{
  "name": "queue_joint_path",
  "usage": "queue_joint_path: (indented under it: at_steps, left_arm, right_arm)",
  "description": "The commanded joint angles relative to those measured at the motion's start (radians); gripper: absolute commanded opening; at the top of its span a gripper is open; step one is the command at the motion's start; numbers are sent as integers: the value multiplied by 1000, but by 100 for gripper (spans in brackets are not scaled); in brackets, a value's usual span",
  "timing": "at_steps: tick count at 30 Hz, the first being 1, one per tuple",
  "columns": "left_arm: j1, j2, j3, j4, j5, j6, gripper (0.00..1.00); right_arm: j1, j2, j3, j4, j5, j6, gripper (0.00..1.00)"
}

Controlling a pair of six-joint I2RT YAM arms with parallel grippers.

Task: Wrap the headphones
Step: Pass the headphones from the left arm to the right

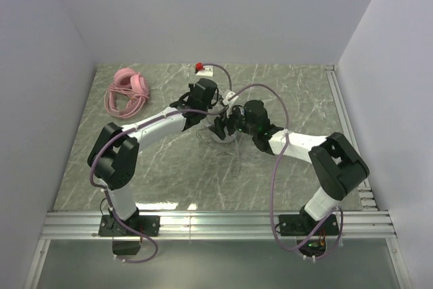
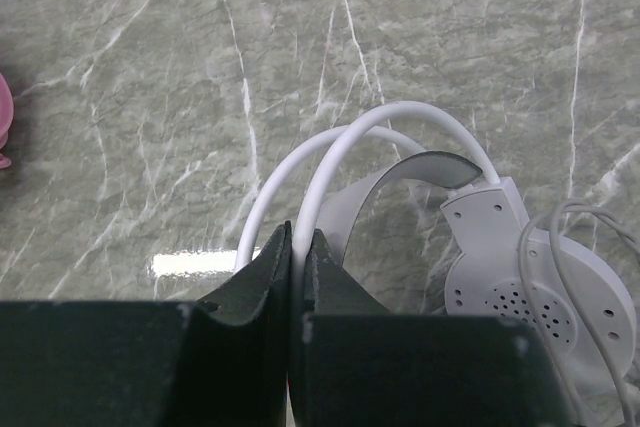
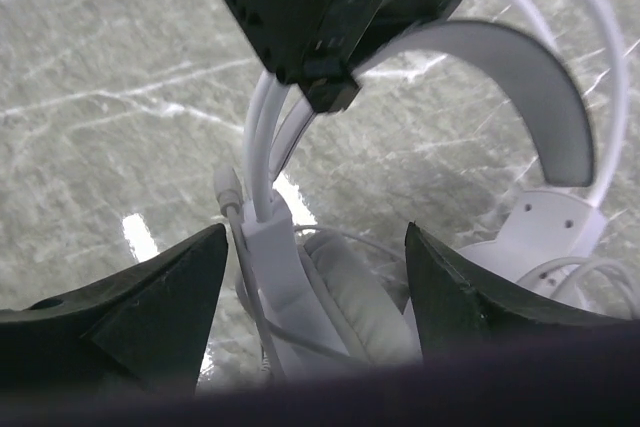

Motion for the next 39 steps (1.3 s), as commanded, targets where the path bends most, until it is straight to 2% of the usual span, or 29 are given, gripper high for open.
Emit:
queue_joint_path:
  at_steps: [1,5,12,17,18,20,21,24,27,32,33,39]
  left_arm:
    - [-11,8,42,-28,69,-24,0]
    - [-10,11,50,-31,70,-25,0]
    - [-10,12,62,-39,72,-28,0]
    - [-10,15,75,-42,77,-31,0]
    - [-10,17,78,-43,78,-34,0]
    - [-10,23,88,-48,81,-36,0]
    - [-10,26,91,-48,83,-37,0]
    - [-5,29,95,-45,86,-33,0]
    - [-1,29,101,-45,95,-24,6]
    - [10,41,147,-96,110,-30,22]
    - [12,46,162,-106,115,-28,24]
    - [15,49,190,-140,90,-37,61]
  right_arm:
    - [7,28,22,21,7,-26,79]
    - [13,48,25,21,5,-30,77]
    - [16,83,52,-7,-4,-24,59]
    - [24,108,74,-24,-16,-27,55]
    - [29,117,79,-30,-18,-29,48]
    - [32,122,89,-41,-16,-32,42]
    - [33,126,89,-42,-15,-30,32]
    - [33,120,85,-38,-8,-27,21]
    - [33,116,80,-38,-2,-27,17]
    - [33,119,82,-41,8,-24,8]
    - [33,122,82,-42,10,-23,4]
    - [33,123,86,-47,21,-18,0]
